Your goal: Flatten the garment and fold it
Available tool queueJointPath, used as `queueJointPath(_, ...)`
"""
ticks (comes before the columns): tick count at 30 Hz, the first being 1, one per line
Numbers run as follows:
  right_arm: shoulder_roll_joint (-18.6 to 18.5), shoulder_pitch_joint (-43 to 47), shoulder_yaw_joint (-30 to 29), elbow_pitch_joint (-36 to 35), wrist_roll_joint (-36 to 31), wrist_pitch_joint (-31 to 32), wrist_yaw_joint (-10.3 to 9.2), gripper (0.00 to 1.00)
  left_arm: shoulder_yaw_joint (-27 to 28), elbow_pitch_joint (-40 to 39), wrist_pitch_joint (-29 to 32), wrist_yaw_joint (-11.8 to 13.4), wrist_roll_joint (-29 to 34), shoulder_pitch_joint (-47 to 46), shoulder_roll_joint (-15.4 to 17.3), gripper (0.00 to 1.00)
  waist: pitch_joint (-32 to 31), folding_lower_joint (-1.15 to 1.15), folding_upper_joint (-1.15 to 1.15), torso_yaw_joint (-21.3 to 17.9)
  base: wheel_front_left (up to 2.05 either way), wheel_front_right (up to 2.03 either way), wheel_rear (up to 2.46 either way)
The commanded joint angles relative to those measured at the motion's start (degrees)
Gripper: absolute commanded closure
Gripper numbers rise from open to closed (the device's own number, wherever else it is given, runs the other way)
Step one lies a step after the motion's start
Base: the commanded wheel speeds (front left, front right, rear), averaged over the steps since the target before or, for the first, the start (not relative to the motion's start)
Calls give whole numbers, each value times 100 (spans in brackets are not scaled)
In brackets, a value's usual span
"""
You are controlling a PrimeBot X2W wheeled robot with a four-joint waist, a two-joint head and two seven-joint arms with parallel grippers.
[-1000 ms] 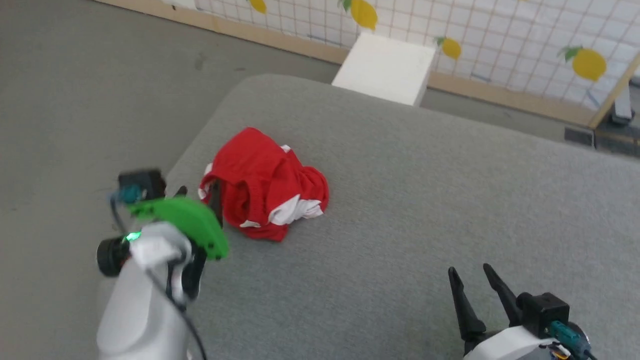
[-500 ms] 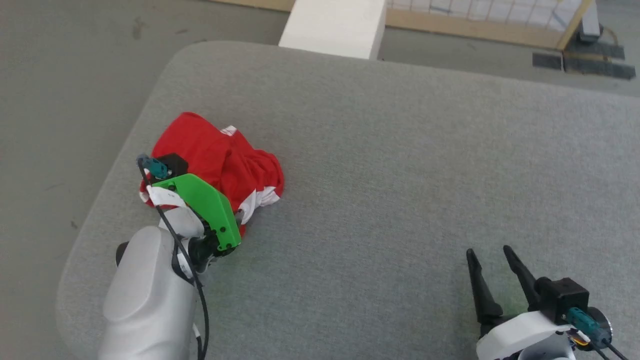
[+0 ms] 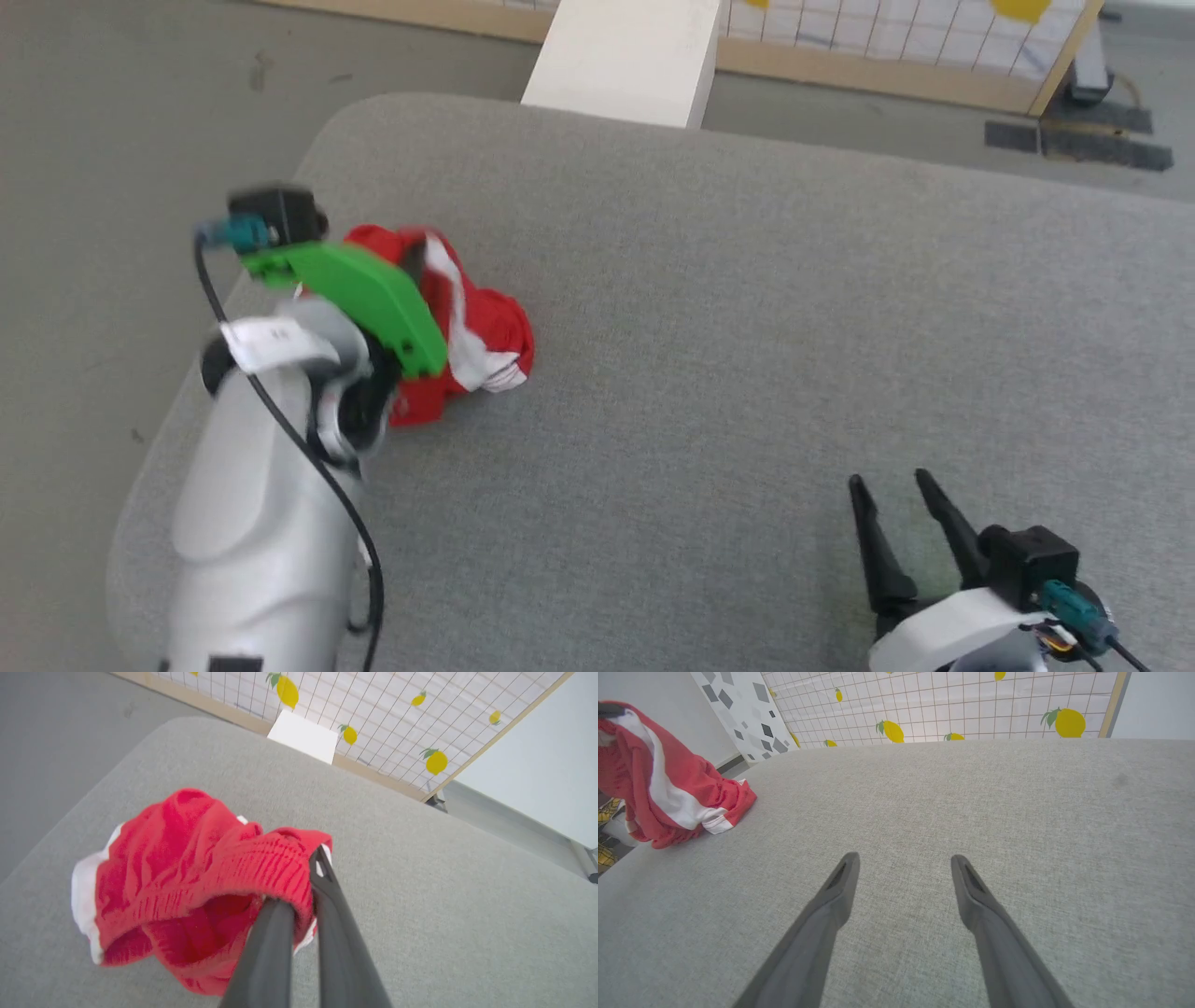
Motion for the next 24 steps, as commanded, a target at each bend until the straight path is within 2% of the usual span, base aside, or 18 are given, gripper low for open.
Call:
queueJointPath(1, 2, -107, 70, 56, 66, -62, -9, 0, -7, -87, -119, -85, 14, -296, 47, 100, -185, 0, 65, -206, 0, 0, 0)
queueJointPath(6, 2, -190, 151, 272, 219, -159, -9, 0, -233, -355, -357, -385, 63, -1027, 39, 100, -374, 0, 65, -735, 0, 0, 0)
queueJointPath(14, 2, -242, 26, 490, 189, -225, -9, 0, -826, -822, -788, -650, -219, -1834, -168, 100, -334, 0, 65, -1584, 0, 0, 0)
queueJointPath(19, 2, -246, -35, 570, 203, -242, -9, 0, -1376, -877, -706, -687, -457, -1584, -211, 100, -289, 0, 65, -1938, 0, 0, 0)
queueJointPath(24, 2, -209, -74, 627, 228, -250, -9, 0, -1989, -681, -274, -662, -784, -770, -224, 100, -279, 0, 65, -2090, 0, 0, 0)
